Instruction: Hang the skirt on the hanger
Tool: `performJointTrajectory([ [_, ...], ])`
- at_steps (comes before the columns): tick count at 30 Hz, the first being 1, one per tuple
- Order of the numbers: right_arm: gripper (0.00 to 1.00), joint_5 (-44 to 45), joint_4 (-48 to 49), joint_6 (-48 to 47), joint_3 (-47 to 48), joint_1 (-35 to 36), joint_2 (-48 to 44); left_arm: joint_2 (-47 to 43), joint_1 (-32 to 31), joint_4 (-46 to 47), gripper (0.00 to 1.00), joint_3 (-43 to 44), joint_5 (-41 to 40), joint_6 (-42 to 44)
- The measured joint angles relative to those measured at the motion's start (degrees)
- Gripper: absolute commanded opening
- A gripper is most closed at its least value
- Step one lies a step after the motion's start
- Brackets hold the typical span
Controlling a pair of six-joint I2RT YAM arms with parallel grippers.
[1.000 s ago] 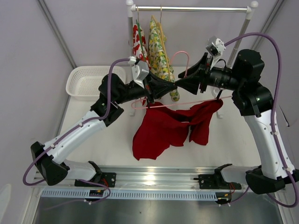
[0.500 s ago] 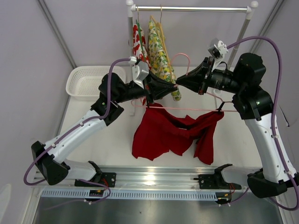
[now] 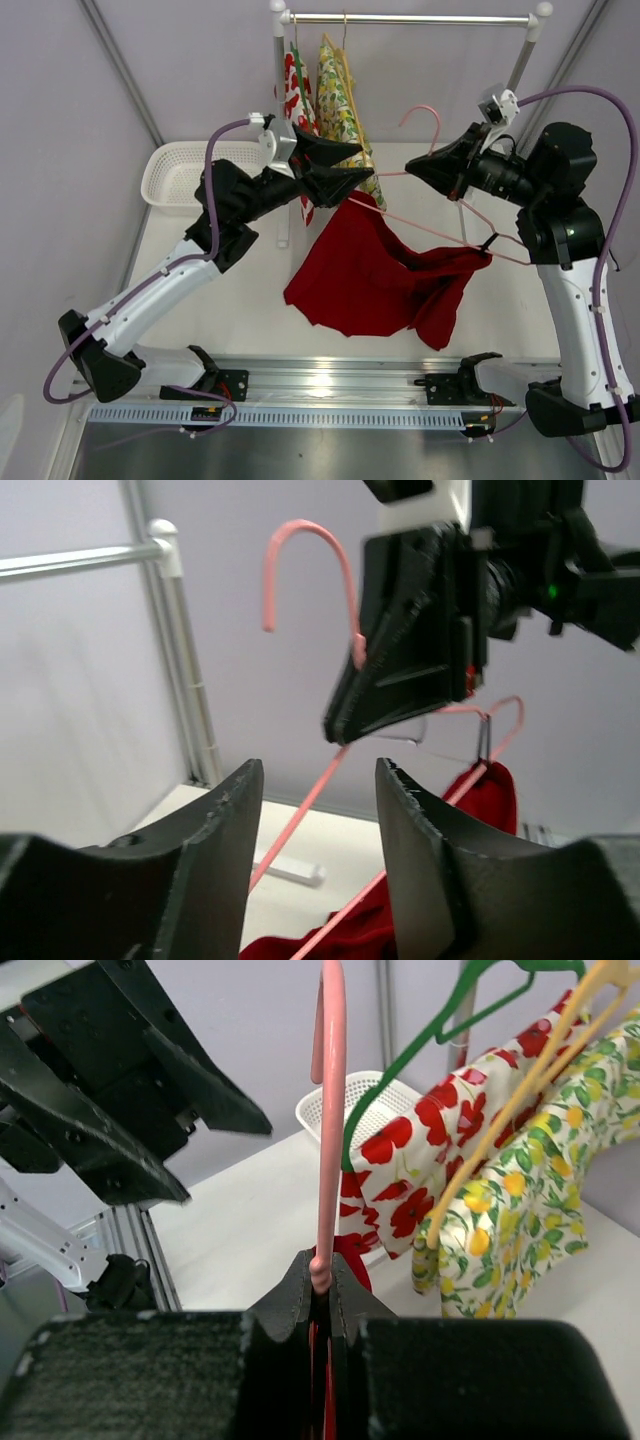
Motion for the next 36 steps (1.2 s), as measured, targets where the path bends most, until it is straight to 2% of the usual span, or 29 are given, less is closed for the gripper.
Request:
performJointTrajectory([
  [10, 0.0, -4.2, -3.8, 1.7, -1.3, -4.3, -6.6, -3.0, 0.0, 1.4, 0.57, 0.0, -12.4, 0.6],
  [14, 0.0, -3.2, -8.7, 1.3, 1.4, -5.8, -7.8, -3.0, 0.0, 0.8, 0.57, 0.0, -16.1, 1.1],
  [19, 0.0, 3.1, -16.9, -0.4, 11.4, -7.0, -5.4, -3.3, 0.0, -0.1, 0.57, 0.0, -19.1, 1.6],
  [26, 0.0, 17.0, -24.9, -4.0, 21.6, -7.1, -0.9, -6.6, 0.0, -4.7, 0.56, -0.6, -23.8, 1.7],
  [32, 0.0, 24.5, -27.5, -6.3, 29.3, -7.2, 6.0, -12.4, 0.0, -8.8, 0.56, -1.4, -25.8, 1.6],
  [36, 0.0, 27.0, -25.3, -6.5, 30.4, -7.4, 11.2, -16.0, 0.0, -11.3, 0.56, -1.5, -26.1, 1.6],
])
